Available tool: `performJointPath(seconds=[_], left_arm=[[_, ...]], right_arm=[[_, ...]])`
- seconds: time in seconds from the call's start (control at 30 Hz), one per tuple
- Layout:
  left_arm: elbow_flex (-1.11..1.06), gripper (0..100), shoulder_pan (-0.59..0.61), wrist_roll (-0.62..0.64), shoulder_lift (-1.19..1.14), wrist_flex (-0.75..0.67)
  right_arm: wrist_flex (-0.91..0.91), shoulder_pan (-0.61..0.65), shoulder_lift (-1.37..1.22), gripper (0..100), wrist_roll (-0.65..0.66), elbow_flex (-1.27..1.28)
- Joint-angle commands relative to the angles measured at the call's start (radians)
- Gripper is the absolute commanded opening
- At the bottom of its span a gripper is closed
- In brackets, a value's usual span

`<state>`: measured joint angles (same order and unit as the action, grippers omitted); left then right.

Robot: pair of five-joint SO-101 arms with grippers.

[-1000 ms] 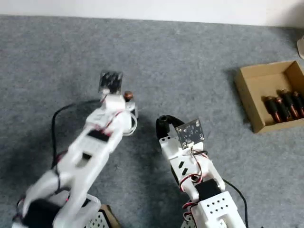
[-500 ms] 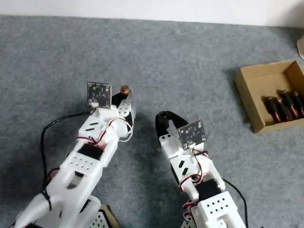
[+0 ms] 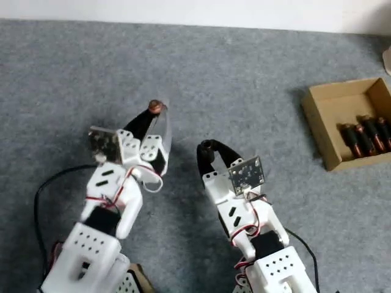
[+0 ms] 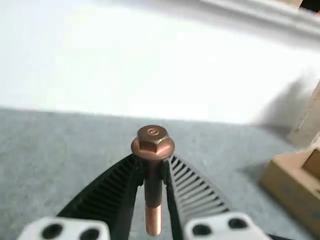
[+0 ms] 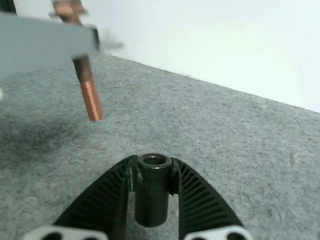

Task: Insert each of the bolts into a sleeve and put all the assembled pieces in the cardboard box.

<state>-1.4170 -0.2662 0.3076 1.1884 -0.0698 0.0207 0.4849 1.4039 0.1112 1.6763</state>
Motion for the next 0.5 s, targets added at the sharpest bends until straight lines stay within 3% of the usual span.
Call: performJointPath(seconds=[0.0, 0.2, 0.47], left_arm=[[-0.013, 1, -0.068, 0.011, 0.133, -0.012], [-0.047, 1, -0.151, 0.009, 0.232, -0.012], [-0.053, 1, -0.153, 0.012, 0.232, -0.011]], right_arm=[[-0.03, 0.012, 0.01, 0.6, -0.014, 0.128], [-0.028, 0.053, 0.01, 0.6, -0.014, 0.128], [-0.028, 0.11, 0.016, 0.6, -0.014, 0.128]])
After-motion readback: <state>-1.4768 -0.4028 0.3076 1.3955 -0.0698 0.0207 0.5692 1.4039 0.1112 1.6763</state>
